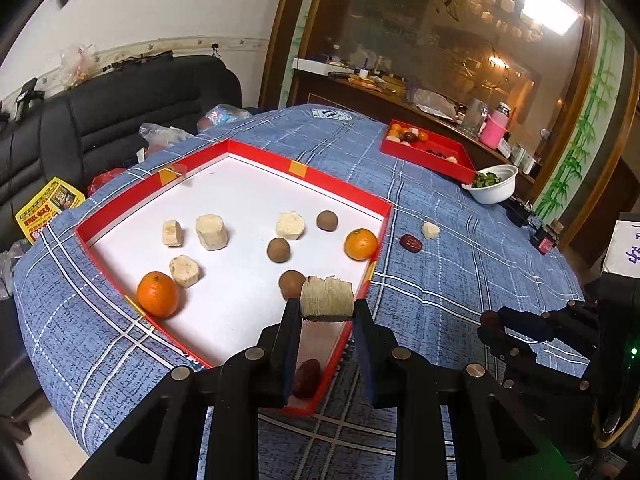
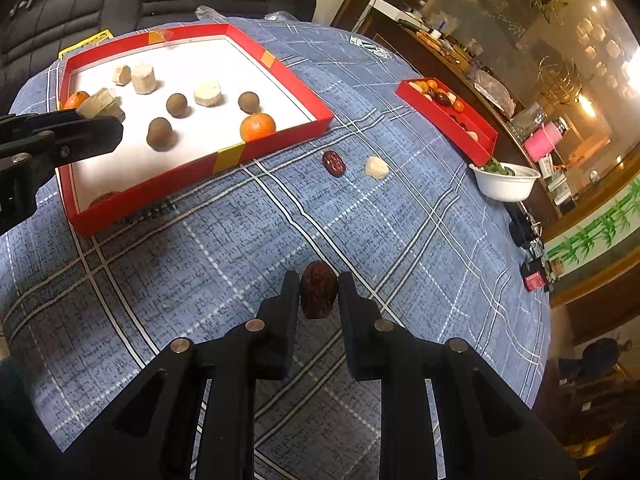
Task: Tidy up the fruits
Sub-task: 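Carry the red date and square pastry over the white tray with both tools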
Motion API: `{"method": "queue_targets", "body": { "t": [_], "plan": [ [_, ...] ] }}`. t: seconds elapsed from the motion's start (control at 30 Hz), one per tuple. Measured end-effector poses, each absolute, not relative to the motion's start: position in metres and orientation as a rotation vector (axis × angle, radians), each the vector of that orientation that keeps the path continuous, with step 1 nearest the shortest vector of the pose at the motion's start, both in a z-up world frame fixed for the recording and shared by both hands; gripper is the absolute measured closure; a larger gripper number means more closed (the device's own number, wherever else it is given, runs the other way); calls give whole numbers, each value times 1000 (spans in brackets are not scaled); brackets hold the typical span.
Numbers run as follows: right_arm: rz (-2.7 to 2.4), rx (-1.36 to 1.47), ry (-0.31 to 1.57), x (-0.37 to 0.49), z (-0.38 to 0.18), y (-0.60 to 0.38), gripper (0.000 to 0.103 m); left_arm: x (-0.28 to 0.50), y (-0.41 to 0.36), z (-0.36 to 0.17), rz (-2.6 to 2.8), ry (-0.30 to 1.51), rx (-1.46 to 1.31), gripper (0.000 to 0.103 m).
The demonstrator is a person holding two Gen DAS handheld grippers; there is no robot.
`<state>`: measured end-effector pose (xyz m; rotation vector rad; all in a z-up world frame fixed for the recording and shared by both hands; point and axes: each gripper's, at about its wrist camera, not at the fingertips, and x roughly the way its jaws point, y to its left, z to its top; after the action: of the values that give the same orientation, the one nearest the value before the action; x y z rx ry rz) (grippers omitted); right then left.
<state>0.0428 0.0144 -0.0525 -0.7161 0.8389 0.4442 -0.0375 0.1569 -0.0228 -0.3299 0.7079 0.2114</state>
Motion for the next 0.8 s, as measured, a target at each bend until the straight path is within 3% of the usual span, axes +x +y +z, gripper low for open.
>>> {"method": "queue_targets", "body": {
  "t": [0.8],
  "plan": [
    [488, -758, 826, 49, -53, 54, 85, -37, 197, -33, 277, 711, -377, 78]
  ]
}}
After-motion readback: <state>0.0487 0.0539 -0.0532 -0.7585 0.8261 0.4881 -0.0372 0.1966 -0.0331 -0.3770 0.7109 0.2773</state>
